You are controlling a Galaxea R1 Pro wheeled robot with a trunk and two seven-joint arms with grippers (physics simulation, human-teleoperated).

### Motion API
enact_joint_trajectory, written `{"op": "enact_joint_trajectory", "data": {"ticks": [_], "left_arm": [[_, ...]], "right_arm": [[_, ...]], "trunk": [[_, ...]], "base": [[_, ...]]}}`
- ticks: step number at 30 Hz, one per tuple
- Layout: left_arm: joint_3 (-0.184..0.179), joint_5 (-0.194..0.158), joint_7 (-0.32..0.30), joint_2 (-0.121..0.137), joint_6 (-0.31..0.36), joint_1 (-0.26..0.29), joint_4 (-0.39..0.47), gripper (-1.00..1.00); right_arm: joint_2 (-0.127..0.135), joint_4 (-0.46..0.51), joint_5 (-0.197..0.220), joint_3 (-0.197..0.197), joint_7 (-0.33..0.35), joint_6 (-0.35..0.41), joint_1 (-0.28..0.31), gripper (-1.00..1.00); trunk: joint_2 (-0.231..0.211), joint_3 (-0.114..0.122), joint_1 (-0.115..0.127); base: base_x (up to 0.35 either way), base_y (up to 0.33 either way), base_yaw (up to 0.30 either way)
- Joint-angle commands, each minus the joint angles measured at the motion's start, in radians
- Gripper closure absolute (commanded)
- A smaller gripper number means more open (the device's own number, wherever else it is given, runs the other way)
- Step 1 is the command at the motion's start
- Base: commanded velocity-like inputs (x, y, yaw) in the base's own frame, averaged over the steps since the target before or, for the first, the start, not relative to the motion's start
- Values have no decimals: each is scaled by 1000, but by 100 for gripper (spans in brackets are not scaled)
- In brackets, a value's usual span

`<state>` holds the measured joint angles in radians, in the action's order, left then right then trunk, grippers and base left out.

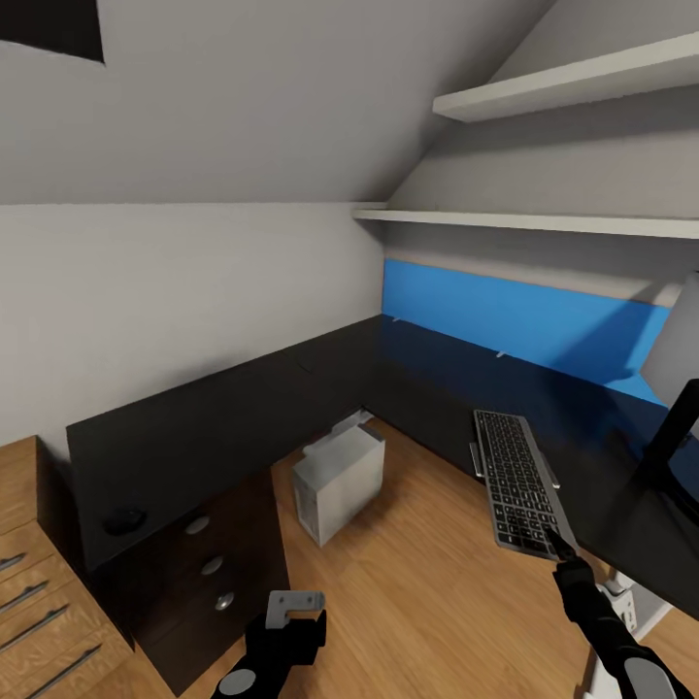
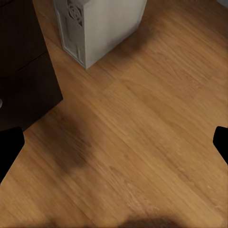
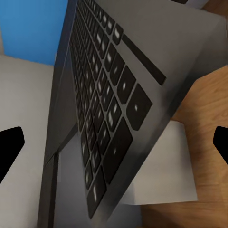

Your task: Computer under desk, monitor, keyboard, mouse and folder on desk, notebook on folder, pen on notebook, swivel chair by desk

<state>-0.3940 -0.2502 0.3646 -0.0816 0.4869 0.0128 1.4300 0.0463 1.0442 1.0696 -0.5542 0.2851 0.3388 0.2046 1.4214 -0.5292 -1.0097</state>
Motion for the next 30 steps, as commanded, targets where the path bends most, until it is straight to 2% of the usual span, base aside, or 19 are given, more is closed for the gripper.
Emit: {"op": "enact_joint_trajectory", "data": {"ticks": [1, 8, 13, 25, 30], "left_arm": [[-2, -11, 10, 0, 2, 1, 1, -100], [-1, -11, 10, 0, 2, 1, 2, -100], [-2, -12, 11, -1, 2, 1, 3, -100], [0, -12, 10, 0, 2, 1, 3, -100], [0, -13, 10, 2, 2, 1, 3, -100]], "right_arm": [[0, -2, 7, -3, 2, 8, 1, -100], [1, -42, 7, -3, 1, 8, 12, -100], [1, -45, 7, -3, 1, 8, 13, -100], [1, -46, 7, -3, 2, 8, 13, -100], [1, -46, 7, -3, 2, 8, 13, -100]], "trunk": [[1, -1, 0], [1, -1, 0], [36, -17, -19], [36, -17, -19], [36, -17, -19]], "base": [[1, 0, 0], [50, 0, 0], [7, 0, 0], [2, 0, 0], [134, 0, 0]]}}
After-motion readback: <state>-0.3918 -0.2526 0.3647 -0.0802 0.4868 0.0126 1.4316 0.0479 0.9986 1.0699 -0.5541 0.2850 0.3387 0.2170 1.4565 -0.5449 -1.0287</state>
